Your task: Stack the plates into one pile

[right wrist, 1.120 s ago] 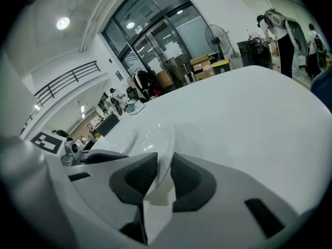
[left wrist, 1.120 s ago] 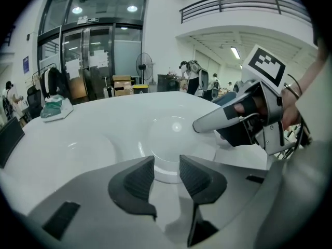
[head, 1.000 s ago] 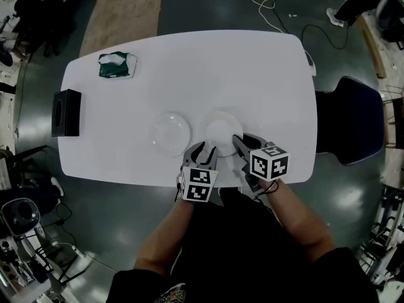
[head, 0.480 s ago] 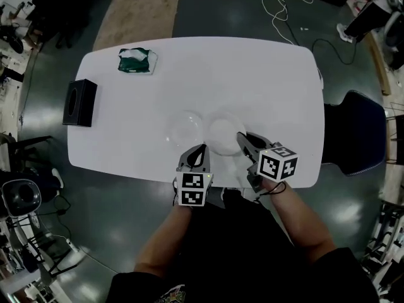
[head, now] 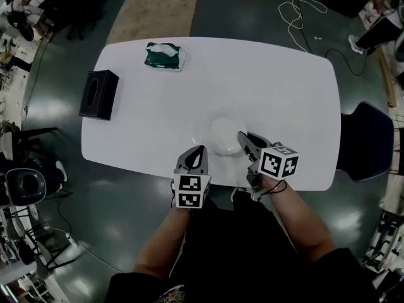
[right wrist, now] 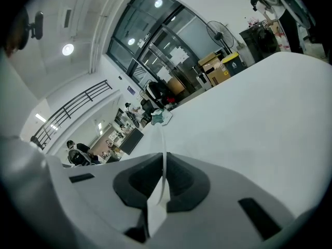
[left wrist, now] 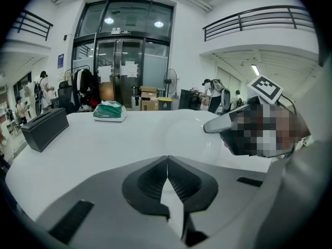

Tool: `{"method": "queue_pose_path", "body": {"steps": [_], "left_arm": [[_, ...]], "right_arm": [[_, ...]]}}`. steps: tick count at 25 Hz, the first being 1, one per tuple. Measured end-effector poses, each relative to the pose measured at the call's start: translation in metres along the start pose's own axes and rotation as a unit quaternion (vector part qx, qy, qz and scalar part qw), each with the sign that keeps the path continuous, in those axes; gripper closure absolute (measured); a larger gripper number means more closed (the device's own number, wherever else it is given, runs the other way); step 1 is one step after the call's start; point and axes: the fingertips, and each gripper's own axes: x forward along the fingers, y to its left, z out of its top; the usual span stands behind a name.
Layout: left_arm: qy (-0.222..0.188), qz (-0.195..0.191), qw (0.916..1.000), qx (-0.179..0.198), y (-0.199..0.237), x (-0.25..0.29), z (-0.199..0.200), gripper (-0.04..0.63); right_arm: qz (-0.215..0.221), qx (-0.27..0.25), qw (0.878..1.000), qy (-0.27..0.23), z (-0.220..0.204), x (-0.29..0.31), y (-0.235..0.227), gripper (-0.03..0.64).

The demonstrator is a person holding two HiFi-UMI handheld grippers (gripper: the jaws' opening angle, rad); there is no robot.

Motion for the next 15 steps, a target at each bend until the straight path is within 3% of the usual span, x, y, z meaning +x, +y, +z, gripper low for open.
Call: {"method": "queue_pose_path", "body": {"steps": [8,15], "left_arm": [[0.000,-0.003,1.0000,-0.005,0.047,-0.021,-0.011,0.574],[-0.016,-0.040,0.9989,-0.020,0.058,-0.033,-0.013,0.574]], "right_arm": [[-0.030,0.047,0.998,0.006,-0.022,0.032,0.014,0.588],[-0.052,0.077,0.996,-0.010,-0.032,0.044,0.015,0.588]]}}
